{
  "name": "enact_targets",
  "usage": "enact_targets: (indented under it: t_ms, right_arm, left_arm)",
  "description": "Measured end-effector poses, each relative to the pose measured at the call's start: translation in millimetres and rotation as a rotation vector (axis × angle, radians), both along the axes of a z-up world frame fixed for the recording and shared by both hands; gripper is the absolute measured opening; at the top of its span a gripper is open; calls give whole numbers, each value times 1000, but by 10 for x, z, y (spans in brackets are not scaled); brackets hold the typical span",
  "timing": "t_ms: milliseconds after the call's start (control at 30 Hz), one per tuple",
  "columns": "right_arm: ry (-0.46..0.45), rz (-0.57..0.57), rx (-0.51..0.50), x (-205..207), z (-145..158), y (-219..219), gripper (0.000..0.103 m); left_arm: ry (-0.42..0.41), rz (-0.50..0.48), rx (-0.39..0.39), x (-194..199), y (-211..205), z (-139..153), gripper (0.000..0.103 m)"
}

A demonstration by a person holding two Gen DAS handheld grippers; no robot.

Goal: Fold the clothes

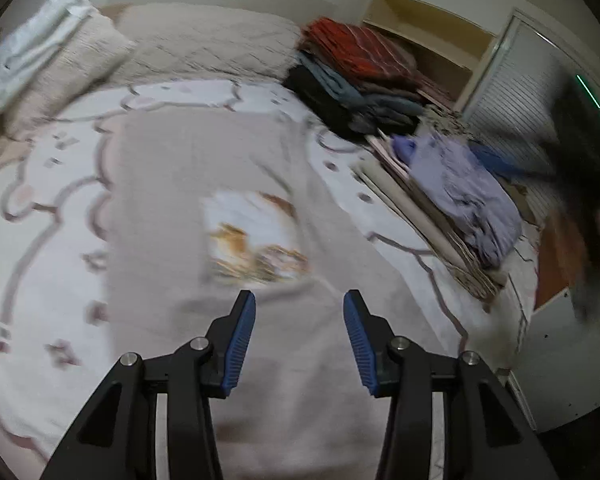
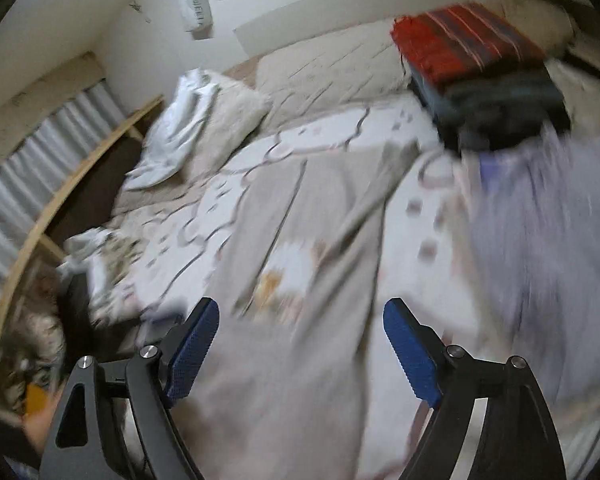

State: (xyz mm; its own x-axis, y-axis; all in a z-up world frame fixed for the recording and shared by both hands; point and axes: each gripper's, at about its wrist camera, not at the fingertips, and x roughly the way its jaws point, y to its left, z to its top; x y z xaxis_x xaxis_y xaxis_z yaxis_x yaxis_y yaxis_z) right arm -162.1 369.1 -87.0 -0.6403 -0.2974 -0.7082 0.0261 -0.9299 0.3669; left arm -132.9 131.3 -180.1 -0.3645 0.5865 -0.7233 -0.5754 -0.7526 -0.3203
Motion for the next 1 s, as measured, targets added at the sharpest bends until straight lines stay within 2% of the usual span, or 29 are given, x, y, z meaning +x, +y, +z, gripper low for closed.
enact_targets:
  t_ms: [33,67,167,233,300,433,533,567,600,667,800,867,1000]
  right_arm:
    - [-17,-19,-8,-267,-11,52,77]
    - [-37,-40,-24,-546,-29,114,66]
    - [-113,-135,-59,-1348,-191,285,58]
    - [-179,-225,-68,-1905,-387,420,53]
    - [-245,-315,-88,-2238,-607,593,51]
    - [-354,-426,-166,-2679,-1019,784,50]
    - [-410,-453,-110,-2859,-1261,811,50]
    - [-427,-456,-84,-2887,-1325,817,38]
    - [-440,-456,-64,-2903,-1387,830,20]
    - [-430,-442,-41,-2887,-1430,855,8]
    - [-308,-331,60,-2909,-1041,737,6]
    - [-244,-263,115,-2945,-741,632,6]
    - [-201,-105,219,-3150,-325,244,6]
  left_arm:
    - [-9,-10,1,52,75,-104,45]
    - [-29,-20,-1,112,141,-225,45]
    - [-72,-46,-26,288,227,-448,45]
    - [-70,-64,-58,419,236,-537,45]
    - [-62,-72,-74,505,220,-580,45]
    - [-83,-69,-43,506,130,-619,45]
    - [-120,-52,0,451,61,-651,45]
    - [-124,-50,7,444,53,-655,45]
    - [-123,-50,9,450,51,-655,45]
    - [-116,-53,11,468,47,-652,45]
    - [-113,-50,26,485,21,-674,45]
    - [-113,-48,34,484,16,-673,45]
    - [-108,-44,33,492,30,-670,45]
